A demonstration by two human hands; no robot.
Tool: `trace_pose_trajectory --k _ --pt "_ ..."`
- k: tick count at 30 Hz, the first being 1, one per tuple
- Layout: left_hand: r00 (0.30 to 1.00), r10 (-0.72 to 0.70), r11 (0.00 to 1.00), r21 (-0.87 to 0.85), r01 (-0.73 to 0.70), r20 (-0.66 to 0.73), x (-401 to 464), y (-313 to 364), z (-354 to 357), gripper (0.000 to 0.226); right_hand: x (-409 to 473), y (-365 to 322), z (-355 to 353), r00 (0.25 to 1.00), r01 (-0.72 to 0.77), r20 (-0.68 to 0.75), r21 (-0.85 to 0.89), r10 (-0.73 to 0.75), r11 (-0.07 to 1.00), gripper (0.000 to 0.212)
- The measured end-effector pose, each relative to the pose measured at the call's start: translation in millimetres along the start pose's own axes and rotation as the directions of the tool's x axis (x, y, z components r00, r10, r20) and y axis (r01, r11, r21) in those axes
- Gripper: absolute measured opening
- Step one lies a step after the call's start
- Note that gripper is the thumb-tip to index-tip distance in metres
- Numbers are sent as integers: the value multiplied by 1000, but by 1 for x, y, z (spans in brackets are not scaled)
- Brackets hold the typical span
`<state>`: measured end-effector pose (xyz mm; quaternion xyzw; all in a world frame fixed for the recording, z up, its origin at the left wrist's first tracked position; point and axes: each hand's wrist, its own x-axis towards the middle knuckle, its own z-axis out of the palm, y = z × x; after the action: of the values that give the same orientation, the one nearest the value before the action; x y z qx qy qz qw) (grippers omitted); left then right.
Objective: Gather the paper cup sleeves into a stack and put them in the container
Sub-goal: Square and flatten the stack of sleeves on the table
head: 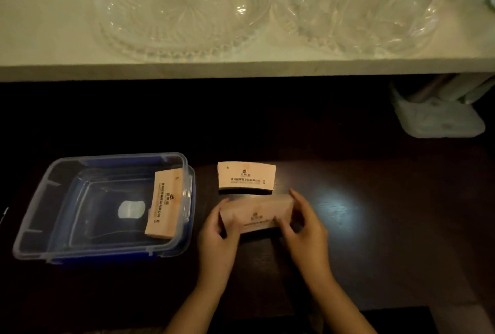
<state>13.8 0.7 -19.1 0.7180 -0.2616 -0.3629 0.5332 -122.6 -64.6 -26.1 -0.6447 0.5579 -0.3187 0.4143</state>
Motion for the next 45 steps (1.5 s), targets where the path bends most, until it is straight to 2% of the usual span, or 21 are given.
trace_pose_trajectory --k 3,5,7,9,12,14,17,19,21,24,27,29,31,34,36,39,41,43,45 --pt "991 54 994 104 -42 -123 28 14 -5 34 32 -19 7 999 -29 29 -22 30 999 48" --pt "990 64 986 163 -44 -123 47 19 -3 24 53 -29 12 996 -61 65 -25 62 998 45" --pt "992 58 965 260 -26 -115 61 19 1 22 68 -31 15 981 -142 137 8 139 990 51" --pt "988 38 950 312 10 -149 68 15 6 31 75 -28 16 955 -239 187 31 229 971 62" --pt "983 -82 975 189 113 -164 69 10 6 53 76 -18 15 901 -346 281 12 329 938 67" --pt "981 -169 971 152 183 -98 73 6 3 59 76 -12 13 857 -386 365 -10 363 922 76" --pt "973 -230 950 217 224 3 82 7 -1 63 81 -9 11 840 -376 409 -31 355 926 83" --pt "975 -220 927 320 197 36 87 10 -2 74 88 -10 10 835 -358 446 -1 321 934 91" --pt "979 -173 891 441 108 111 92 13 -1 83 98 -11 7 815 -306 513 -17 271 952 96" --pt "950 -215 886 454 93 226 100 19 1 84 112 -15 0 735 -263 612 -139 291 955 88" --pt "930 -232 894 439 88 285 105 26 -2 69 120 -18 -1 694 -193 654 -232 300 953 70" --pt "940 -205 899 432 70 273 106 31 -2 65 122 -19 0 710 -149 636 -282 301 948 66" --pt "953 -198 903 421 86 228 104 31 -3 73 119 -19 1 756 -111 582 -337 299 935 69" --pt "965 -153 905 423 49 215 99 27 -5 75 108 -13 0 835 36 525 -347 163 937 70" --pt "958 -113 927 374 7 262 95 24 -3 71 101 -7 -4 852 54 517 -243 82 968 65" --pt "950 -98 964 265 17 295 84 19 2 83 92 3 -15 880 -4 473 -74 39 997 61" --pt "954 -115 972 228 51 277 74 10 6 86 84 10 -22 907 -13 420 -31 25 999 67" --pt "961 -84 976 217 26 263 62 5 10 79 74 17 -28 926 -27 378 9 21 1000 76" --pt "964 -47 986 169 3 262 51 2 14 70 63 22 -31 943 31 331 0 -29 1000 81"
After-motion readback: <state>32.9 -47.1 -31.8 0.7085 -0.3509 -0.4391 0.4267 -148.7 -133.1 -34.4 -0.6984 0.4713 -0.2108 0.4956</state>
